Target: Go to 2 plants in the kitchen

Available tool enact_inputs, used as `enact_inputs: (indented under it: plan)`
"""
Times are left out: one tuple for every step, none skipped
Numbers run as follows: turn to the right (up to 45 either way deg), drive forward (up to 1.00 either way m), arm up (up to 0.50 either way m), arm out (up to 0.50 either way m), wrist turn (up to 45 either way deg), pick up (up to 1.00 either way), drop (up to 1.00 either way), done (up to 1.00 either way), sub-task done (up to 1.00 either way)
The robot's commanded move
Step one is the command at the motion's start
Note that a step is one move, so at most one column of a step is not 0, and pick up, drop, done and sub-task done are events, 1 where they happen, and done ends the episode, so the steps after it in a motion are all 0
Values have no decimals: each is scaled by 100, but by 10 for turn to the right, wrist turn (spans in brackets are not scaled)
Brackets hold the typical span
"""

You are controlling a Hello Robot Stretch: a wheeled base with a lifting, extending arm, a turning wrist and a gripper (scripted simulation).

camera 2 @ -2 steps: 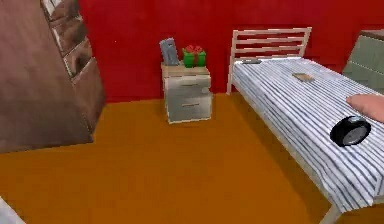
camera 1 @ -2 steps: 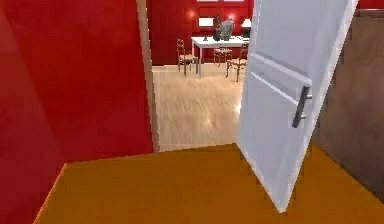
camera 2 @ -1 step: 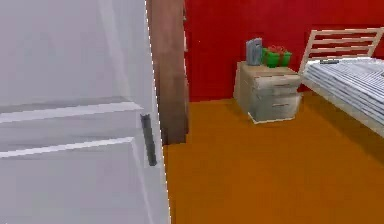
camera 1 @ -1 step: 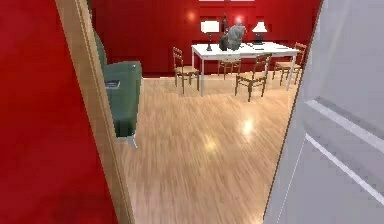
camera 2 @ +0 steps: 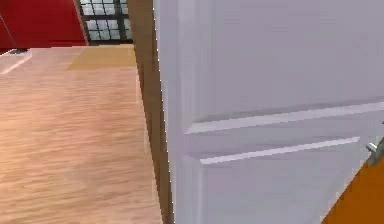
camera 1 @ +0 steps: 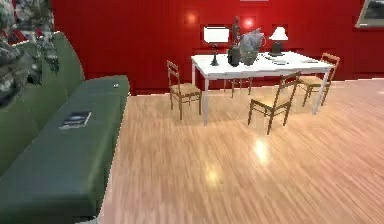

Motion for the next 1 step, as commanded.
enact_inputs:
  plan:
    - [210,0,0,0,0,0,0,0,0]
